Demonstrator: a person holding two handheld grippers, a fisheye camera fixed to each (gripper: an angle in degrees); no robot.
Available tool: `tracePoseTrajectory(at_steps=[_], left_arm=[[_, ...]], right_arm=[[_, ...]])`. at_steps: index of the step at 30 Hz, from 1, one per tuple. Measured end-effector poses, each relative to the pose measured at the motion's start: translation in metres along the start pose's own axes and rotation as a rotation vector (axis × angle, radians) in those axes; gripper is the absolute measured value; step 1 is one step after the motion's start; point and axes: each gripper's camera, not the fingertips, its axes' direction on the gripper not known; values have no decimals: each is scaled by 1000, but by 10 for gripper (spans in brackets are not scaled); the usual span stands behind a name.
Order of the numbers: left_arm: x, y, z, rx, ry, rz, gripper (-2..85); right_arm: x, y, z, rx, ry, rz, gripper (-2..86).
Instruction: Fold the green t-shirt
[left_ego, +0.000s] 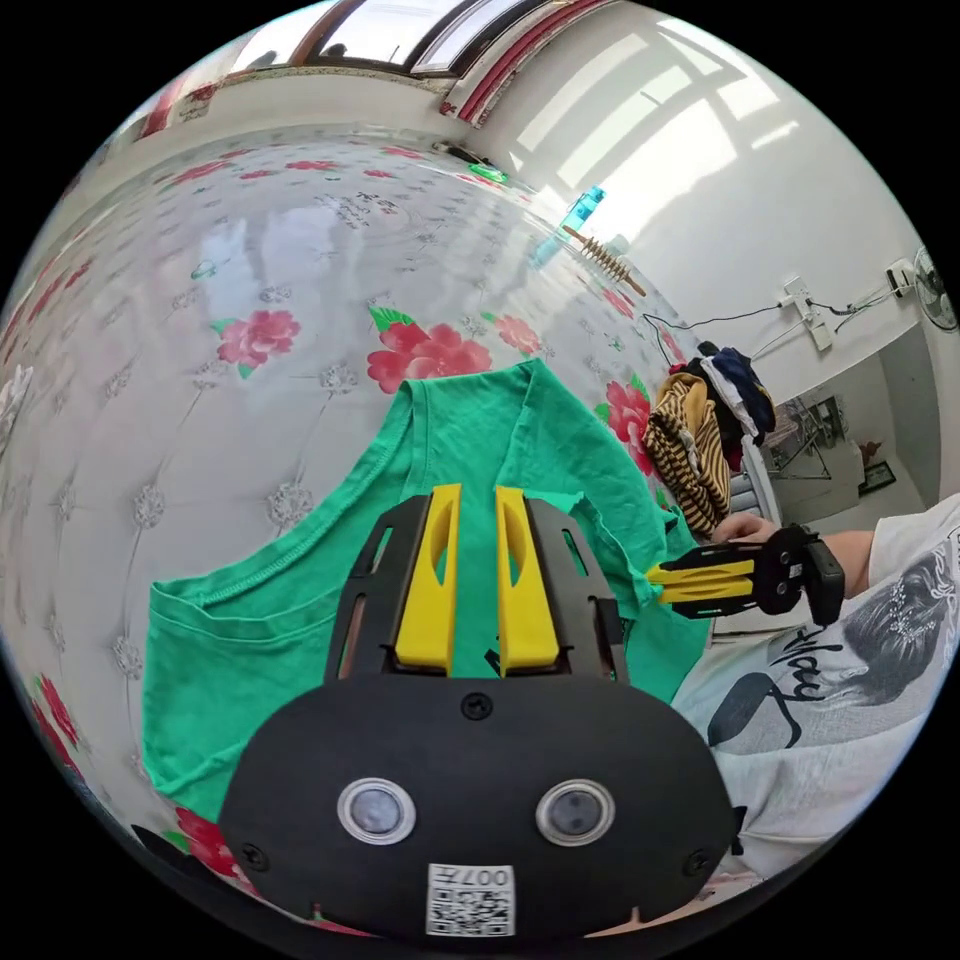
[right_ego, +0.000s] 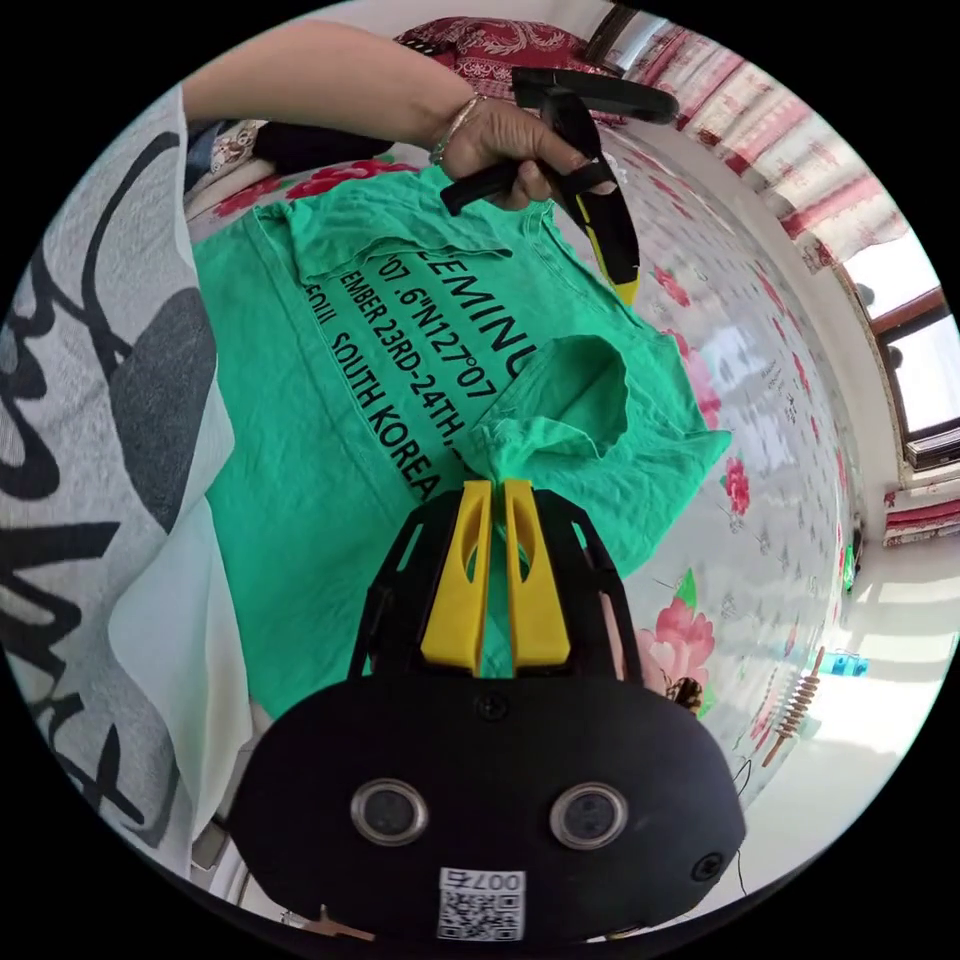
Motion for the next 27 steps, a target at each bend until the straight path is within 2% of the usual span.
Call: tracePoseTrajectory(at_steps=[6,9,10,15,20,23,25,27], left_arm=[[48,-3,32,-74,-35,93,89],[64,-3,55,-148,-176,98,41],[68,0,51,-117,-177,85,10],[74,32,16,-12,-160,-5,-3],[82,58,-11,24,-218,-77,18],[91,55,-29,77,-235,-119,47],[114,49,-45,164,-183,-73,38],[130,41,-34,114,-150,-19,33]], right_arm=[[11,-7,2,-71,-59,26,10],[12,-7,10,-128,-84,3,16],[13,-7,11,-142,-84,2,16],[32,13,3,-141,-101,36,12],[93,16,-24,32,-85,211,7],[117,-3,-7,59,-138,262,9],[126,-10,14,16,-185,278,8],[133,-9,41,-87,-172,307,7]])
